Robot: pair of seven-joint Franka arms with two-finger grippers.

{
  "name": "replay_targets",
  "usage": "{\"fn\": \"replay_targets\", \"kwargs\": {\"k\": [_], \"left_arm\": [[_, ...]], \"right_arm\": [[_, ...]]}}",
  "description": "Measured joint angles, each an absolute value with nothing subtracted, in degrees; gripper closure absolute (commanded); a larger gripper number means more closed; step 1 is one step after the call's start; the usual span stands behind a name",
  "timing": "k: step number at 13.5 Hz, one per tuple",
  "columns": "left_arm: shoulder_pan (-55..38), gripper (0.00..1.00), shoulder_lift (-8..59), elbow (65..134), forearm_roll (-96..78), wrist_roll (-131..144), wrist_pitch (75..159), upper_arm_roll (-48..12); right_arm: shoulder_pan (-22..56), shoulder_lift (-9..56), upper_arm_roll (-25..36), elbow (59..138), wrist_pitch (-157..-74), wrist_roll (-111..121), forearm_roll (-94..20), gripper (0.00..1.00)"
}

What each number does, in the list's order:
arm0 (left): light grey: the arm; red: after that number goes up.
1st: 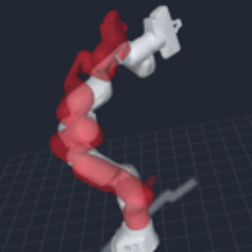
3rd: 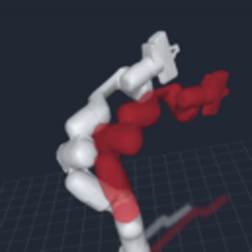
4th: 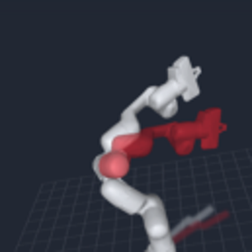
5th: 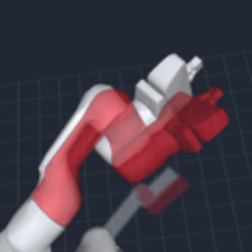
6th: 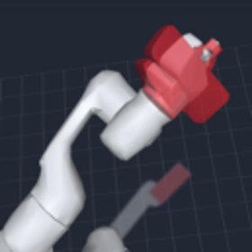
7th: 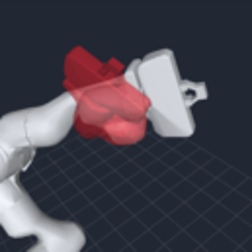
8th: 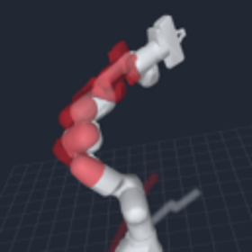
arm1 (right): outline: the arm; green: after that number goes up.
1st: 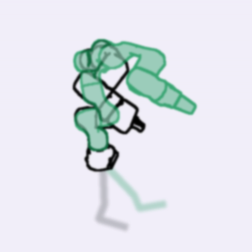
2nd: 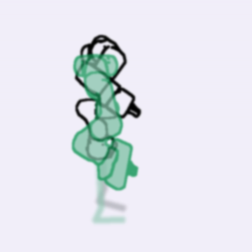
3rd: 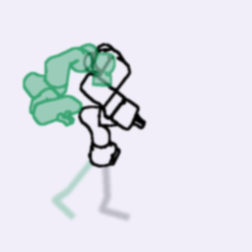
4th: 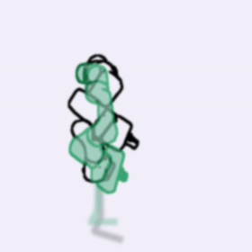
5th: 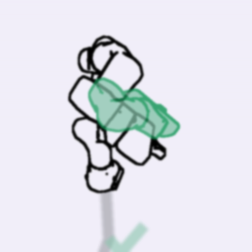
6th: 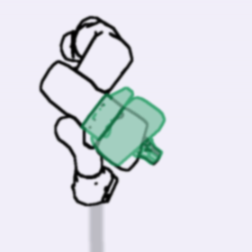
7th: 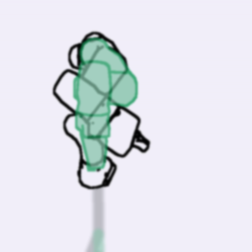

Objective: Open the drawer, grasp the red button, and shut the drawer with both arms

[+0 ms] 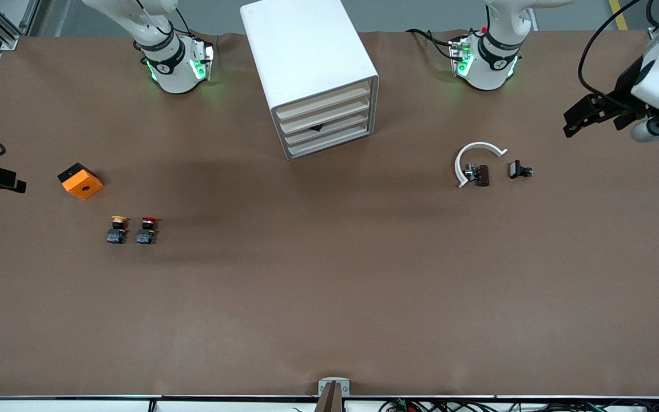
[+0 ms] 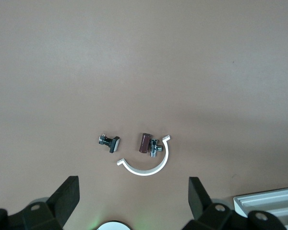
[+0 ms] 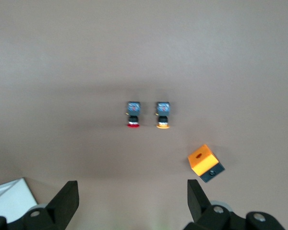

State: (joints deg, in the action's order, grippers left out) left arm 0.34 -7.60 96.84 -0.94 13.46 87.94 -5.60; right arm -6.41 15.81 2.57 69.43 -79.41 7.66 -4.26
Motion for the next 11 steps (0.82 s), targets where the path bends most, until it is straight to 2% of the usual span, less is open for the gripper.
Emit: {"fn": "replay_targets", "kwargs": {"k": [2,7,11], "left_arm": [[0.3,0.00,-7.8,97.0,-1.3,13.2,88.1,-4.4],[-0.1,0.00,-7.8,96.8,-1.3,13.2,88.3,-4.3],[-1.2,0.00,-7.9,96.8,-1.4,13.1,86.4,-4.6]], "right_arm": [[-6.5,13.3,2.6,71.0,-80.5,7.9,-4.4,0.00],[-5.9,4.6,1.5,83.2,-85.2,8.3,-4.1,0.00],[-5.0,-0.7,1.4,89.2,-86.2,8.6,-2.9,0.00]]}}
